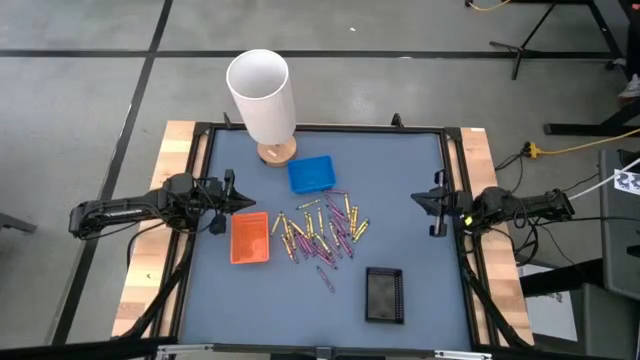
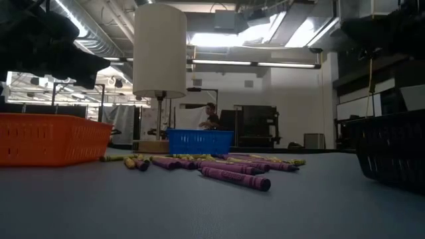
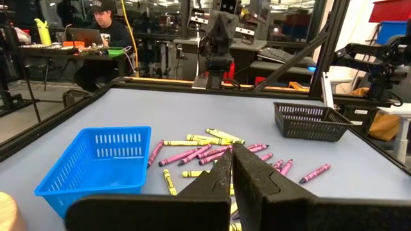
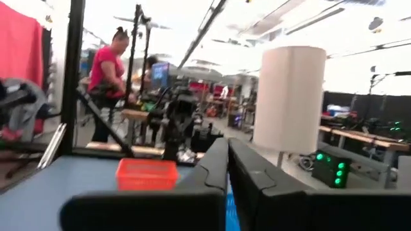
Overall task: Sort crayons
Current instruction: Put the green crayon into the black bin
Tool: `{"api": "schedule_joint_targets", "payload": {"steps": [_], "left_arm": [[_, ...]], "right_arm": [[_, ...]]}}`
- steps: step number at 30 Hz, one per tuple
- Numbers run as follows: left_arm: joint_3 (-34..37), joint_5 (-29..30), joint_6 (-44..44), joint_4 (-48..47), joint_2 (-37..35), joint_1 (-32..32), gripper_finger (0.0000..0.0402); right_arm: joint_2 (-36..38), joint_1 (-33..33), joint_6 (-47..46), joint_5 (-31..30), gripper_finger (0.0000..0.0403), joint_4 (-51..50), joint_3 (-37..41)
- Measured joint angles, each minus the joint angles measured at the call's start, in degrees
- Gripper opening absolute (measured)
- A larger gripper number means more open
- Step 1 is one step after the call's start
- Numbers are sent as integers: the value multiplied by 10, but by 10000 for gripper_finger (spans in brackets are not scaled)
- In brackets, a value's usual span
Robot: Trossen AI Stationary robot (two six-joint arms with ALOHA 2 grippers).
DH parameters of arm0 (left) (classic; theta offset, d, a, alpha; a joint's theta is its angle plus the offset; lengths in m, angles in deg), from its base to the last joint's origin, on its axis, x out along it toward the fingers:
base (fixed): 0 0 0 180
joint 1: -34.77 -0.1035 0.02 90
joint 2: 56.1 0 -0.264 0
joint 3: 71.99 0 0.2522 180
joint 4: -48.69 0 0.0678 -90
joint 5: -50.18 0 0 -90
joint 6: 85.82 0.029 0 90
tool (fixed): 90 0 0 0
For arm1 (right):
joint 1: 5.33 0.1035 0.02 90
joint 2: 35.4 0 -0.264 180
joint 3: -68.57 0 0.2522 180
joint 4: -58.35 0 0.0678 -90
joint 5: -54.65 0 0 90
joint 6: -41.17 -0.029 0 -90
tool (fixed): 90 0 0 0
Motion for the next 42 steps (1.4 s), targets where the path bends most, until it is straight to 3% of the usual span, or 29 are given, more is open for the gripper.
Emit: {"api": "schedule_joint_targets", "payload": {"steps": [6, 12, 17, 23, 34, 42], "left_arm": [[0, 57, 0, 14, 0, 0, 0], [0, 68, 0, 58, 0, 0, 0], [0, 68, 0, 70, 0, 0, 0], [0, 68, 0, 70, 0, 0, 0], [0, 67, 0, 65, 0, 0, 0], [0, 68, 0, 65, 0, 0, 0]], "right_arm": [[0, 0, -42, -3, 98, 53, 0], [-34, 0, -92, 37, 160, 78, 0], [-119, 0, -107, 41, 174, 119, -13], [-270, 0, -101, 43, 173, 118, -99], [-536, 0, -99, 46, 173, -194, -293], [-677, 0, -98, 46, 172, -270, -351]]}}
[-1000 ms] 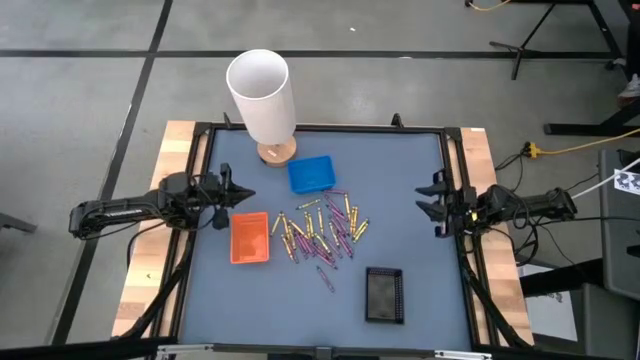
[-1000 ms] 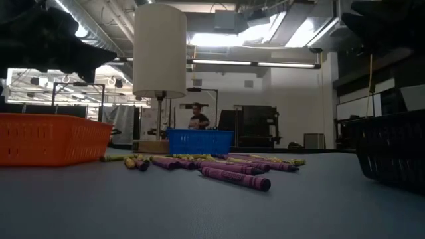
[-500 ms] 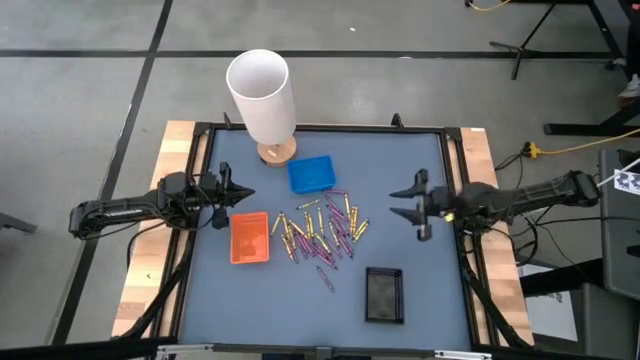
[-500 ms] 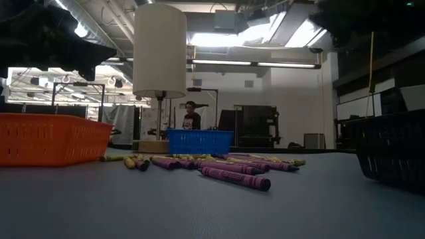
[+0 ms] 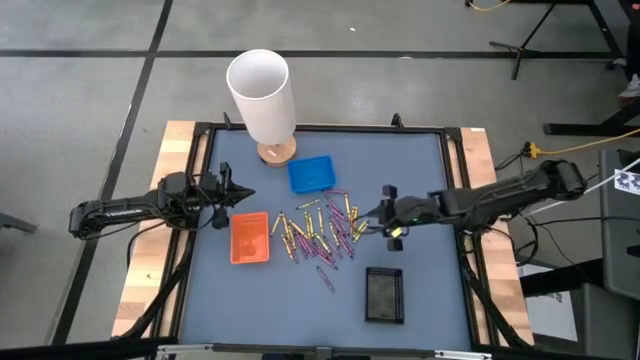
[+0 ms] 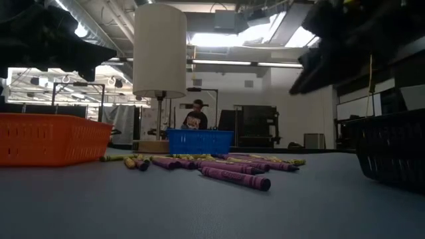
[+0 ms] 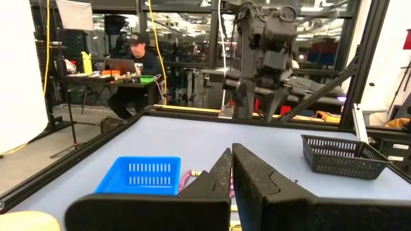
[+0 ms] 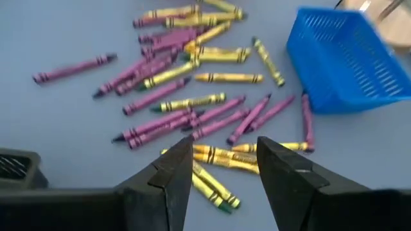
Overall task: Sort crayons
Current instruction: Put the green crayon into the black bin
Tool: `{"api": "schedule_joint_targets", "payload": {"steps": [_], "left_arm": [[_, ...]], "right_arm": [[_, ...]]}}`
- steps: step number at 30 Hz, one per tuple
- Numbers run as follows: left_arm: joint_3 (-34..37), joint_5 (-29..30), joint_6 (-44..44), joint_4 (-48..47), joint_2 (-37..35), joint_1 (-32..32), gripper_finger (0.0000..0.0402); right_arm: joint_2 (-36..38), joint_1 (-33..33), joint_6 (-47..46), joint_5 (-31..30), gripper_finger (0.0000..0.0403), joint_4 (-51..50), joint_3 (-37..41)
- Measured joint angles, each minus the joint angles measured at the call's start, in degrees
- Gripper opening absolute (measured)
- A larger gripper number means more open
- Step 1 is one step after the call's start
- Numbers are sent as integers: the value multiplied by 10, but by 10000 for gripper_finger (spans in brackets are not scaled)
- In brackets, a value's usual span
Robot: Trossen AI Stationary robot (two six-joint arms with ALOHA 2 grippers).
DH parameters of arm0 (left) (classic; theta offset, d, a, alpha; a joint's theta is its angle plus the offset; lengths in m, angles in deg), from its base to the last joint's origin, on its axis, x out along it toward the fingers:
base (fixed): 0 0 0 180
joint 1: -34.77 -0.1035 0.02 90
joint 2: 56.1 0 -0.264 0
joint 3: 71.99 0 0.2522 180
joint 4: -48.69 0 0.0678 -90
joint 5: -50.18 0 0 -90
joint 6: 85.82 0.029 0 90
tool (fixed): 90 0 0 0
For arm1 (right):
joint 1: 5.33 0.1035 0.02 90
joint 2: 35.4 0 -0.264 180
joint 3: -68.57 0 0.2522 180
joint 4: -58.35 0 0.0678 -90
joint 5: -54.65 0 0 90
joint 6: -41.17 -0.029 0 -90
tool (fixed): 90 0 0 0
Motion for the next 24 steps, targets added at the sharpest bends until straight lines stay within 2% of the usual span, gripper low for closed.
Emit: {"api": "schedule_joint_targets", "payload": {"steps": [8, 24], "left_arm": [[0, 0, 0, -1, 0, 0, 0], [0, 1, 0, 0, 0, 0, 0]], "right_arm": [[-84, 0, 35, 0, 172, -4, -2], [-166, 0, 89, 24, 172, 5, -2]]}}
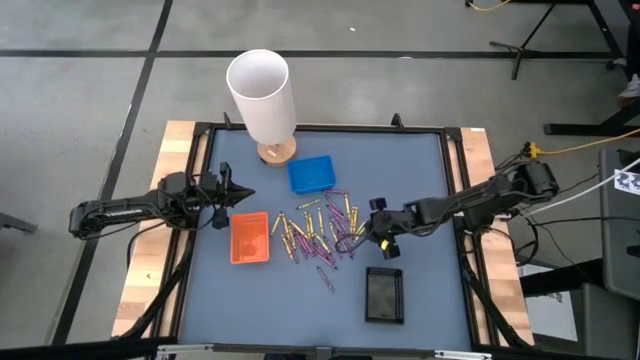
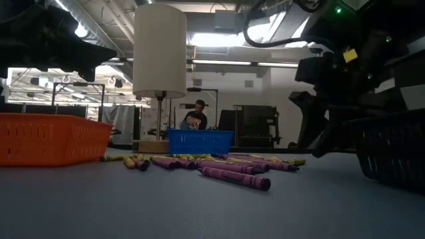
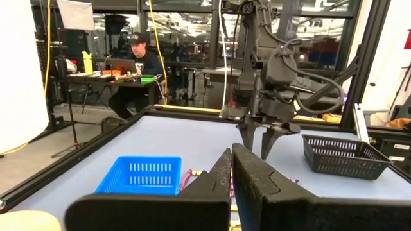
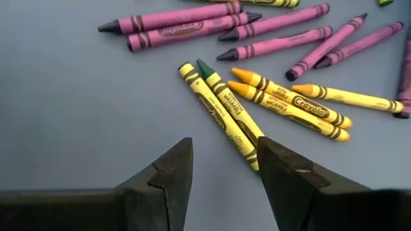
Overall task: Sort crayons
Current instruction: Put the green crayon into the black bin
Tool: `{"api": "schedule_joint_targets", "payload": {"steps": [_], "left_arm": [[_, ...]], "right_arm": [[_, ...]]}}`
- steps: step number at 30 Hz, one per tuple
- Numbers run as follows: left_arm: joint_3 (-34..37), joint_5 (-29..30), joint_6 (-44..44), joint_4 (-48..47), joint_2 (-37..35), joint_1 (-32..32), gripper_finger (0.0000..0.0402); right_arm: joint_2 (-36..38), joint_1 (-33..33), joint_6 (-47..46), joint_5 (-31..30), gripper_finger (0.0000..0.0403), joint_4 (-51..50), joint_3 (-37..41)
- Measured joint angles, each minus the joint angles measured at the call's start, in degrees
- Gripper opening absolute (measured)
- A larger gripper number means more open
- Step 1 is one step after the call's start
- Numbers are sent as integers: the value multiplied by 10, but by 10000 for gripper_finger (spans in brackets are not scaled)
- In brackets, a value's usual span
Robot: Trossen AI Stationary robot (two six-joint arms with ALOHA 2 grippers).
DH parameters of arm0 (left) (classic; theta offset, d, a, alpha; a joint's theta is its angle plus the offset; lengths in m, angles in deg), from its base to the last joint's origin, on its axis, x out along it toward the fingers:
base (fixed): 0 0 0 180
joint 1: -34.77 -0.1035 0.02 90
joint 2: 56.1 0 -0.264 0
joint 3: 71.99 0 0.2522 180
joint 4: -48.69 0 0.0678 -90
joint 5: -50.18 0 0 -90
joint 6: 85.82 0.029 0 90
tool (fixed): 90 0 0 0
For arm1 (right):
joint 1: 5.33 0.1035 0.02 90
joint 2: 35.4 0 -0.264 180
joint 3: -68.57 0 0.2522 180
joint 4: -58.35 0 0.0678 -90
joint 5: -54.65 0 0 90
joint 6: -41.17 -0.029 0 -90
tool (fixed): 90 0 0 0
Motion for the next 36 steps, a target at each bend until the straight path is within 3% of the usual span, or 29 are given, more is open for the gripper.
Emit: {"api": "schedule_joint_targets", "payload": {"steps": [22, 36], "left_arm": [[0, 2, 0, 0, 0, 0, 0], [0, 2, 0, 0, 0, 0, 0]], "right_arm": [[-55, 0, 31, 0, 172, 48, -2], [-56, -1, -21, 29, 172, 45, -1]]}}
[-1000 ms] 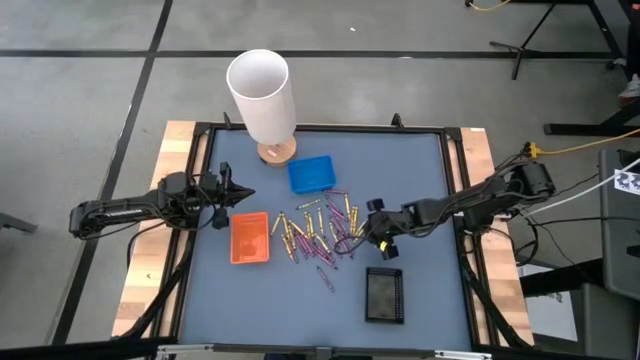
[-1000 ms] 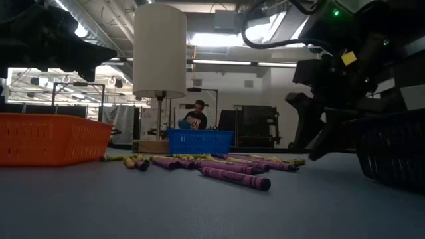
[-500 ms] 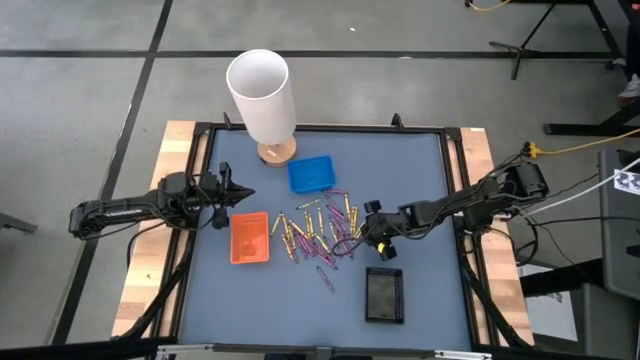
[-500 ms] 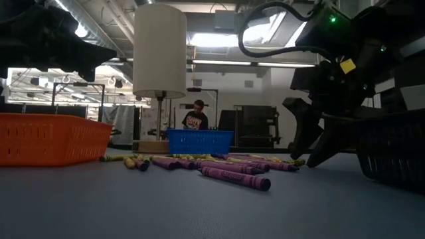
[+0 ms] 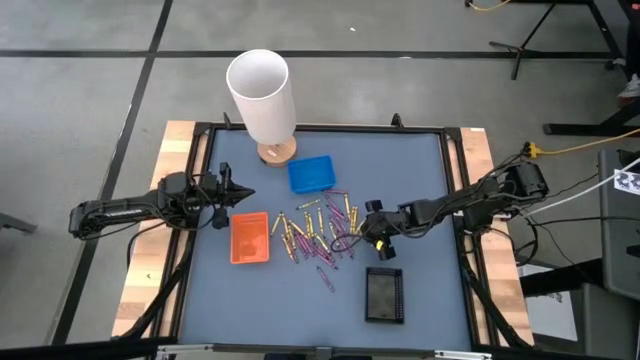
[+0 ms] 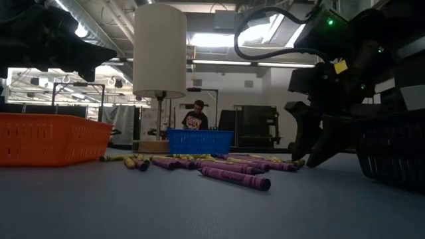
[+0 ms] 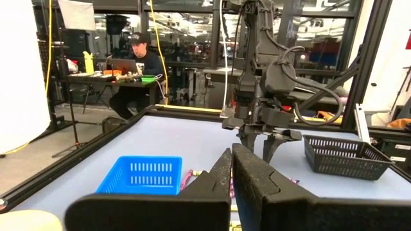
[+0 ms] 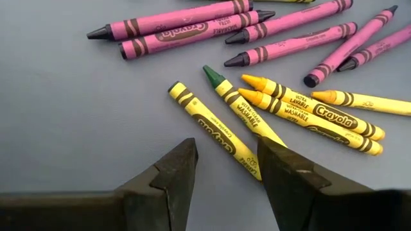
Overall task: Sort crayons
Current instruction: Put the green crayon into the black bin
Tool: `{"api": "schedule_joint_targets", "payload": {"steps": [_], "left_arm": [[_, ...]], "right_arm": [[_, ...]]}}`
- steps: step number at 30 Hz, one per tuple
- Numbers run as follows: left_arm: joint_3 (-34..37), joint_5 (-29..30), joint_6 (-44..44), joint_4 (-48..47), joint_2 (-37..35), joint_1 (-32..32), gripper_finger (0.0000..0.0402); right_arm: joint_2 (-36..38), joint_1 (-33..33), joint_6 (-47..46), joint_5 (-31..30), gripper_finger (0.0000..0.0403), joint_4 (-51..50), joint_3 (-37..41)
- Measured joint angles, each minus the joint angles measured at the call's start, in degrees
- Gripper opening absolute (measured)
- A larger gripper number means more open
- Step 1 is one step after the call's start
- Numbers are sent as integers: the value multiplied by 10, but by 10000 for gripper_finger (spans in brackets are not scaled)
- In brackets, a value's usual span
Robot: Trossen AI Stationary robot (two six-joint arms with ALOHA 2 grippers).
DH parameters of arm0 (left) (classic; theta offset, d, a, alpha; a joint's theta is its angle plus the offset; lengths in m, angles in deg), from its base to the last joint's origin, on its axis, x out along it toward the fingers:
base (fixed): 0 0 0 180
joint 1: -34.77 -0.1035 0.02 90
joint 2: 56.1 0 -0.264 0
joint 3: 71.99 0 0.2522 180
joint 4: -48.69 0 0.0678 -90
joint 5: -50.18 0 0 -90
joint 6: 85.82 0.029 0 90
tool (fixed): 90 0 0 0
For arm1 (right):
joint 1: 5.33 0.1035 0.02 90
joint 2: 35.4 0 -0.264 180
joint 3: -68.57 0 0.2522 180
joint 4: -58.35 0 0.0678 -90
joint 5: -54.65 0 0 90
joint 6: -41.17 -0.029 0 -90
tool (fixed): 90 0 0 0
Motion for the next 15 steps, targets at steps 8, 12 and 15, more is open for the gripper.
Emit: {"api": "schedule_joint_targets", "payload": {"steps": [8, 12, 15], "left_arm": [[0, 0, 0, 0, 0, 0, 0], [0, 0, 0, 0, 0, 0, 0], [0, 0, 0, 0, 0, 0, 0]], "right_arm": [[0, 0, 1, 7, 172, 0, 0], [0, 0, 1, 10, 172, 0, 1], [0, 0, 1, 12, 172, -5, -3]]}}
